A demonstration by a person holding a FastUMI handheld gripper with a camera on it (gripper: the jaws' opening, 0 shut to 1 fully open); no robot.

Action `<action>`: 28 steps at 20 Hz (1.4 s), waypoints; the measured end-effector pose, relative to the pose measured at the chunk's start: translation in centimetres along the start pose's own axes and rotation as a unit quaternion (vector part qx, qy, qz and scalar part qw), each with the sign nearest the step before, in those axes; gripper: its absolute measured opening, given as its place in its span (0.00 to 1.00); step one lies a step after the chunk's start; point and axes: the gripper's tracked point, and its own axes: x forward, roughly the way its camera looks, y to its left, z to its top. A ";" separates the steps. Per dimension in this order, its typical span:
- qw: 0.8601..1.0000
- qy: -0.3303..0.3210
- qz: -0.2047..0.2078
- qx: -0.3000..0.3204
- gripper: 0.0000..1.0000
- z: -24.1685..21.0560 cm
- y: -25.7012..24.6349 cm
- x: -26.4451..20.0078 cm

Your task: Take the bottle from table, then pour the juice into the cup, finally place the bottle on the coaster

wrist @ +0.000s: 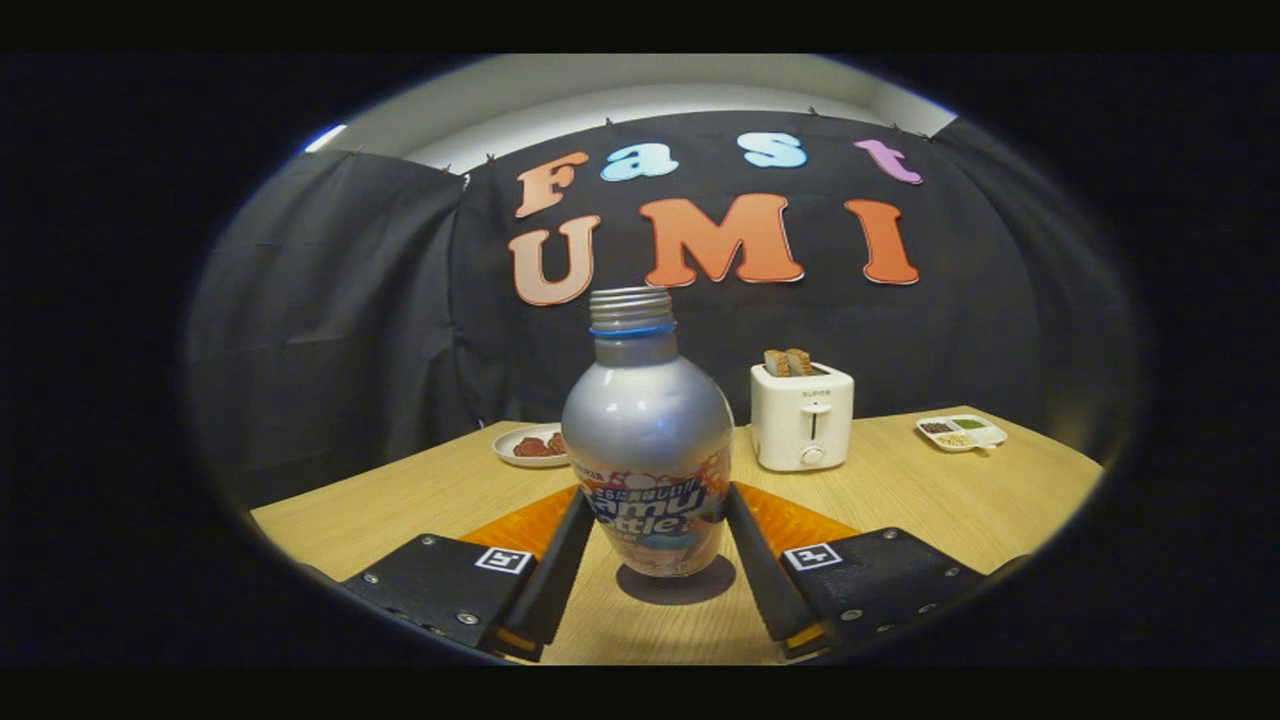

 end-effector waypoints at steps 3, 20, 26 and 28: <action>1.000 0.015 -0.008 -0.012 0.77 -1.7 -0.2 1.3; 0.997 0.078 -0.021 0.007 0.77 -6.0 -0.9 4.0; 0.995 0.094 -0.009 0.031 0.90 -5.6 -0.1 2.8; 0.994 0.099 -0.002 0.045 0.97 -4.9 0.0 1.8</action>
